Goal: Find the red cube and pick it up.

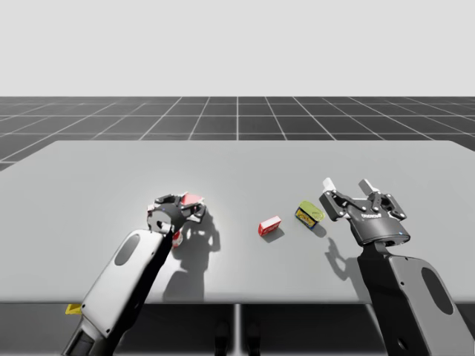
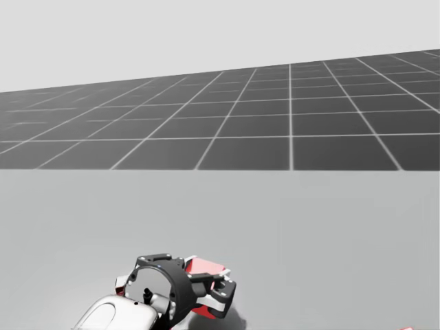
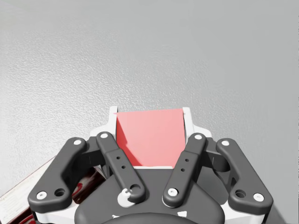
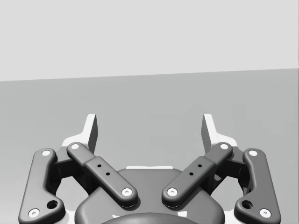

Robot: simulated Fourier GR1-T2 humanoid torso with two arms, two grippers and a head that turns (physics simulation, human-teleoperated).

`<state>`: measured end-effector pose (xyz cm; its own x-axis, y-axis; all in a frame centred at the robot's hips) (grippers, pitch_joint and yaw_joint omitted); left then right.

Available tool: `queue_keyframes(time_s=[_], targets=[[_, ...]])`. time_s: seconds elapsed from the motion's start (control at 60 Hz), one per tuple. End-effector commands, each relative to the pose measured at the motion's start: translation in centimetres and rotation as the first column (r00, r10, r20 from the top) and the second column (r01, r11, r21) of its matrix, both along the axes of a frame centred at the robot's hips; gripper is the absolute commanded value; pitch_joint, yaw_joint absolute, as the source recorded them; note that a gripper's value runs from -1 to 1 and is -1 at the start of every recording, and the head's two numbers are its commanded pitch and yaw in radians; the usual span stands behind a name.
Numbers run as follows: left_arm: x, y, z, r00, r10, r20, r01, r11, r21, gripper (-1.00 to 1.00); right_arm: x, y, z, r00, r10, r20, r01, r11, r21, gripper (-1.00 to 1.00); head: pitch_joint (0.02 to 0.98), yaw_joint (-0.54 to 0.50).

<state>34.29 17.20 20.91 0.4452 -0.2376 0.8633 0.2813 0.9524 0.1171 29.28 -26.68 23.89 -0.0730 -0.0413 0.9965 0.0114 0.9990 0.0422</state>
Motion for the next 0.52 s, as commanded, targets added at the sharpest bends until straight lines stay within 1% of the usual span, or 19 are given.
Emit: queue_keyframes(time_s=[0.017,0.133,0.15,0.183,0.267,0.333,0.367,0.383,0.45,0.467,0.483,0.5,0.517], targets=[[0.2,-0.4,3.1,0.994,-0.086,-0.069,0.085,0.996,-0.02,1.0,0.1,0.0,0.0,1.0,-0.001,-0.001,0.001,1.0,-0.002,-1.0,0.436,0.22],[0.1,-0.1,5.0,0.997,-0.079,-0.021,0.079,0.997,-0.021,1.0,0.1,0.0,0.0,1.0,-0.001,0.0,0.001,1.0,-0.003,-1.0,0.436,0.22],[0.1,0.0,5.6,0.997,-0.079,-0.007,0.079,0.997,-0.024,1.0,0.1,0.0,0.0,1.0,0.0,0.0,0.0,1.0,-0.004,-1.0,0.435,0.22],[0.0,0.1,6.1,0.997,-0.079,0.001,0.079,0.996,-0.028,1.0,0.1,0.0,0.0,1.0,0.0,0.001,0.0,1.0,-0.006,-1.0,0.435,0.22],[-0.1,0.2,7.8,0.996,-0.072,0.046,0.074,0.997,-0.028,1.0,0.1,0.0,-0.1,1.0,-0.004,0.011,0.004,1.0,-0.008,-1.0,0.435,0.22],[-0.3,0.3,9.7,0.993,-0.07,0.097,0.073,0.997,-0.03,1.0,0.1,0.0,-0.2,1.0,-0.004,0.014,0.005,1.0,-0.015,-1.0,0.436,0.22],[-0.3,0.2,10.3,0.991,-0.066,0.115,0.07,0.997,-0.027,1.0,0.1,0.0,-0.2,1.0,-0.004,0.013,0.004,1.0,-0.018,-1.0,0.435,0.22],[-0.4,0.2,11.0,0.988,-0.054,0.147,0.058,0.998,-0.023,1.0,0.1,0.0,-0.2,1.0,-0.002,0.011,0.002,1.0,-0.024,-1.0,0.435,0.22],[-0.5,0.0,12.1,0.982,-0.044,0.182,0.05,0.998,-0.027,1.0,0.1,0.1,-0.3,1.0,0.0,0.01,0.001,1.0,-0.028,-1.0,0.435,0.22],[-0.7,-0.1,12.8,0.976,-0.038,0.215,0.044,0.999,-0.023,1.0,0.1,0.1,-0.3,1.0,0.001,0.011,-0.001,1.0,-0.03,-1.0,0.435,0.22],[-0.7,-0.1,13.1,0.973,-0.034,0.227,0.04,0.999,-0.022,1.0,0.1,0.1,-0.3,1.0,0.001,0.011,-0.001,1.0,-0.03,-1.0,0.435,0.22],[-0.9,-0.2,13.9,0.965,-0.026,0.262,0.033,0.999,-0.021,1.0,0.1,0.2,-0.3,1.0,0.003,0.011,-0.002,1.0,-0.031,-1.0,0.436,0.22],[-1.0,-0.3,14.2,0.962,-0.026,0.273,0.033,0.999,-0.023,1.0,0.1,0.2,-0.3,1.0,0.003,0.011,-0.003,1.0,-0.031,-1.0,0.437,0.22]])
